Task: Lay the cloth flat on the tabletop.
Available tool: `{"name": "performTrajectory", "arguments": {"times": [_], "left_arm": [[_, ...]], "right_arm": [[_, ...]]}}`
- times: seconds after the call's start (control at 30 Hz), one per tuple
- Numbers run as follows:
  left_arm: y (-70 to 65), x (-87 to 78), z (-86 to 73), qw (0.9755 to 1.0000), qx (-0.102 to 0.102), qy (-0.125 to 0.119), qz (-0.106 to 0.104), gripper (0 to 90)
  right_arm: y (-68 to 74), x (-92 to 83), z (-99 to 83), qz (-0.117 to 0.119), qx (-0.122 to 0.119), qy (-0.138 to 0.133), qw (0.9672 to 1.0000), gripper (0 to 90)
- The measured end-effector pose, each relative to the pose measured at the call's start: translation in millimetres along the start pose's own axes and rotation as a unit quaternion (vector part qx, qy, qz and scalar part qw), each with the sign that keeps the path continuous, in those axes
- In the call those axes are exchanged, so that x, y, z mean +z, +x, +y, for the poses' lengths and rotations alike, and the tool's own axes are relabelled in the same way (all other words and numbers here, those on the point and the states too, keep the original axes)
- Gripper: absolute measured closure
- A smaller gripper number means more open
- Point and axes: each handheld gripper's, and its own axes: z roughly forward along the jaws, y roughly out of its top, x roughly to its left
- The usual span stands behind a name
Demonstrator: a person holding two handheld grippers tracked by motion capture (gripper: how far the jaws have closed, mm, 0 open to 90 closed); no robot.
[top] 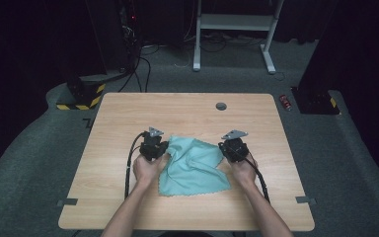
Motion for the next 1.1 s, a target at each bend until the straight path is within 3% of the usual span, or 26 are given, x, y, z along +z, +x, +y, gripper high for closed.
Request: {"name": "performTrajectory", "arguments": {"times": [0.07,0.13,0.3,0.43,0.5,0.6,0.7,0.8,1.0,1.1], "left_arm": [[0.2,-1.8,-0.2,1.0,0.004,0.003,0.007,83.2],[-0.3,-5.5,-0.4,1.0,0.006,0.002,0.003,77.8],[-8.1,-9.8,0.7,0.9997,0.023,0.004,0.003,61.9],[-19.5,-3.4,1.1,0.9991,0.041,0.009,0.005,55.7],[-19.9,3.9,-0.4,0.999,0.038,0.022,0.013,55.0],[-14.8,11.5,-2.5,0.9987,0.031,0.034,0.023,56.7],[-9.0,16.7,-4.5,0.9984,0.019,0.043,0.029,60.1],[-7.0,19.5,-5.4,0.9984,0.022,0.046,0.026,66.7],[-6.9,20.8,-5.7,0.9983,0.03,0.048,0.014,85.8],[-4.4,19.5,-6.0,0.9986,0.029,0.043,0.014,88.2]], "right_arm": [[-0.6,1.2,-0.7,-0.005,0.009,-0.006,0.9999,81.1],[-3.5,-1.2,-2.5,0.007,0.026,-0.009,0.9996,74.7],[-4.7,-7.3,-12.6,0.023,0.037,0.003,0.9991,69.1],[-3.0,-3.4,-23.4,0.036,0.045,0.02,0.9981,63.2],[-0.8,0.5,-26.6,0.031,0.043,0.024,0.9983,61.5],[1.5,6.3,-27.0,0.022,0.033,0.035,0.9986,66.1],[0.9,6.5,-26.2,0.028,0.026,0.036,0.9986,77.9],[0.4,7.4,-22.8,0.033,0.008,0.046,0.9984,88.5],[-2.2,10.4,-16.1,0.033,0.004,0.059,0.9977,90.0],[-6.4,6.8,-9.2,0.027,0.007,0.046,0.9986,90.0]]}}
